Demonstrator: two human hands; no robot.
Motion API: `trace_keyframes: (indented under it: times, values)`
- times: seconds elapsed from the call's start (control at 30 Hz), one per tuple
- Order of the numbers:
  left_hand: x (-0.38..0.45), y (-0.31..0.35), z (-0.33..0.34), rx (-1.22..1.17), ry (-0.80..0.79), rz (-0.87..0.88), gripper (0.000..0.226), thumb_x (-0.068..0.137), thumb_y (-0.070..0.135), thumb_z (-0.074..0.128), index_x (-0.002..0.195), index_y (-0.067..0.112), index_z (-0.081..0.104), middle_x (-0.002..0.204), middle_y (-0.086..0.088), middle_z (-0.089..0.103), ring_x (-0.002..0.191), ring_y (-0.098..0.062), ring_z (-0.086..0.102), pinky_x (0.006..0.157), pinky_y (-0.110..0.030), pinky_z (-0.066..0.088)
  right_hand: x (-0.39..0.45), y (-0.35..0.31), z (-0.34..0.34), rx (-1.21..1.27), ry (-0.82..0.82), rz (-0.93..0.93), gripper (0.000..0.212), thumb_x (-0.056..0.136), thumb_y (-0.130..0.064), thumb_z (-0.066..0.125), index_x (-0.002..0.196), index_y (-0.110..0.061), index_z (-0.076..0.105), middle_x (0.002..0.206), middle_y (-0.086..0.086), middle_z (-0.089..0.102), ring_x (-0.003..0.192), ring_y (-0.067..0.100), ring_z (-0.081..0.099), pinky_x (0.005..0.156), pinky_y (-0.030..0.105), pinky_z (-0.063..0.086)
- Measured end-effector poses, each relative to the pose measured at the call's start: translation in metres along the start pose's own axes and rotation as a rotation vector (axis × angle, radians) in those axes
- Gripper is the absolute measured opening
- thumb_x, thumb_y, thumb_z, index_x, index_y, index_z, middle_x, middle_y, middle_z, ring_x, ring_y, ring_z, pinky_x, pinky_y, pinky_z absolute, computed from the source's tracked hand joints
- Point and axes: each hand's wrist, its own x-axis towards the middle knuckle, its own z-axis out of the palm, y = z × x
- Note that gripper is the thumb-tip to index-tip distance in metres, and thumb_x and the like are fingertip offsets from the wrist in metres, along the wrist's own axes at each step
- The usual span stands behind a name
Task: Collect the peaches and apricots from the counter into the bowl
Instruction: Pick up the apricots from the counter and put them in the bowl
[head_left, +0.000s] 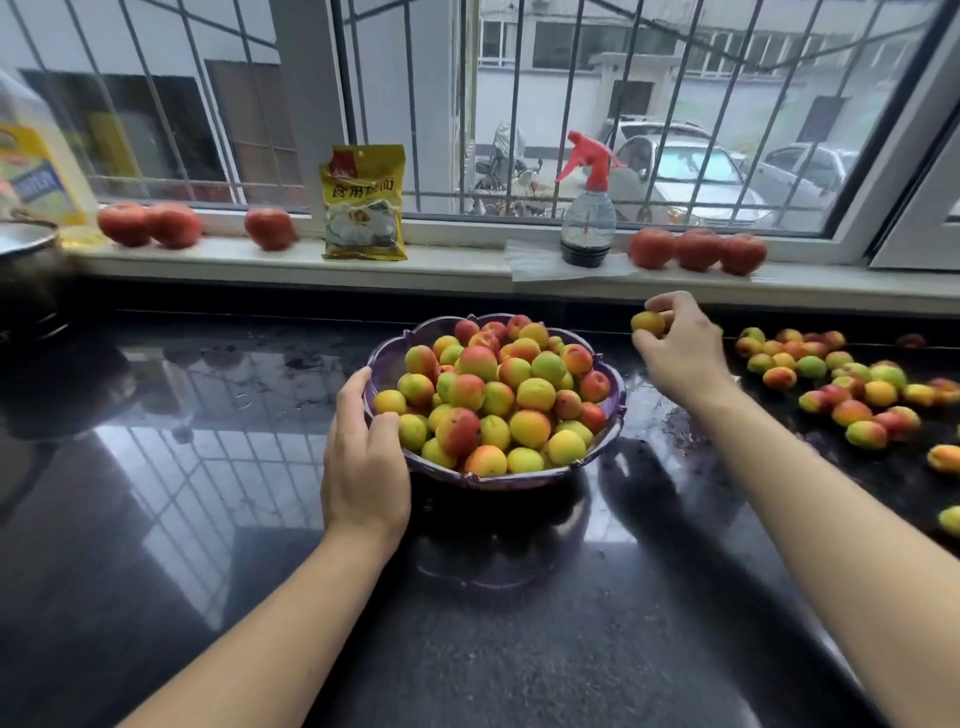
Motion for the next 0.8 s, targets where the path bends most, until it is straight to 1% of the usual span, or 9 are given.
trace_keyframes:
  times: [0.13,0.27,0.37,0.47,0.5,0.57,0.67,0.73,0.8]
  values:
    - [-0.002,0.003,-0.003,-0.072,0.058,-0.046,0.041,0.092,0.050,0.036,0.130,0.046,0.051,0.118,0.016,0.064,0.113,-0.017,0.061,0.094,-0.046,0.052,-0.028,-0.065,-0.018,0.171,-0.207,-0.185,0.027,0.091,-0.041,0.069,0.114,-0.029,0.060,0.099,-0.012,0.066,0.090,0.004,0.063,0.075,0.024,0.050]
    - [-0.004,0.005,-0.007,-0.089,0.128,-0.064,0.045,0.090,0.048,0.038,0.130,0.034,0.055,0.092,0.012,0.063,0.087,-0.006,0.059,0.067,-0.025,0.039,-0.034,-0.125,-0.007,0.036,-0.413,-0.352,0.025,0.093,-0.045,0.066,0.115,-0.033,0.061,0.100,-0.013,0.066,0.091,0.003,0.062,0.069,0.019,0.047]
    - [-0.006,0.005,-0.010,-0.081,0.099,-0.062,0.057,0.087,0.046,0.040,0.140,0.029,0.054,0.092,0.005,0.064,0.086,-0.007,0.058,0.068,-0.027,0.040,-0.032,-0.144,0.016,-0.183,-0.558,-0.360,0.029,0.095,-0.041,0.065,0.118,-0.024,0.068,0.109,-0.005,0.069,0.100,0.014,0.063,0.078,0.027,0.050]
    - [-0.004,0.007,-0.012,-0.077,0.067,-0.062,0.065,0.085,0.044,0.040,0.147,0.028,0.052,0.096,0.006,0.064,0.093,-0.010,0.059,0.080,-0.037,0.041,-0.032,-0.143,0.021,-0.301,-0.648,-0.303,0.029,0.097,-0.039,0.060,0.118,-0.022,0.072,0.113,-0.002,0.073,0.099,0.016,0.065,0.084,0.030,0.051]
    - [-0.003,0.007,-0.012,-0.071,0.050,-0.059,0.067,0.084,0.044,0.038,0.149,0.028,0.051,0.102,0.006,0.064,0.096,-0.011,0.059,0.084,-0.036,0.039,-0.032,-0.140,0.017,-0.264,-0.613,-0.290,0.029,0.098,-0.036,0.058,0.119,-0.021,0.073,0.115,-0.001,0.073,0.101,0.016,0.065,0.085,0.029,0.050]
    - [-0.002,0.008,-0.011,-0.046,0.008,-0.042,0.071,0.085,0.042,0.034,0.153,0.029,0.048,0.125,0.006,0.059,0.108,-0.008,0.052,0.093,-0.029,0.034,-0.037,-0.129,0.004,-0.153,-0.388,-0.277,0.029,0.099,-0.027,0.057,0.121,-0.017,0.072,0.121,0.002,0.071,0.109,0.018,0.063,0.091,0.026,0.045]
    - [-0.001,0.011,-0.009,0.019,-0.038,-0.012,0.074,0.088,0.042,0.027,0.160,0.030,0.040,0.158,0.003,0.045,0.137,-0.011,0.042,0.105,-0.027,0.029,-0.064,-0.104,-0.025,-0.005,-0.057,-0.150,0.025,0.096,-0.018,0.055,0.113,-0.014,0.074,0.111,0.004,0.069,0.107,0.022,0.062,0.088,0.024,0.040]
    - [-0.004,0.016,-0.011,0.043,-0.056,-0.015,0.077,0.088,0.043,0.024,0.163,0.030,0.036,0.166,0.005,0.040,0.148,-0.017,0.039,0.107,-0.029,0.030,-0.092,-0.087,-0.039,-0.029,0.024,-0.035,0.022,0.097,-0.021,0.055,0.110,-0.014,0.071,0.108,0.006,0.063,0.102,0.024,0.059,0.086,0.028,0.041]
    - [-0.009,0.021,-0.013,0.050,-0.059,-0.029,0.079,0.087,0.043,0.023,0.164,0.029,0.033,0.166,0.004,0.040,0.149,-0.022,0.040,0.107,-0.032,0.032,-0.117,-0.078,-0.050,-0.036,-0.041,0.151,0.026,0.100,-0.035,0.050,0.110,-0.014,0.063,0.109,0.010,0.063,0.097,0.027,0.061,0.083,0.035,0.050]
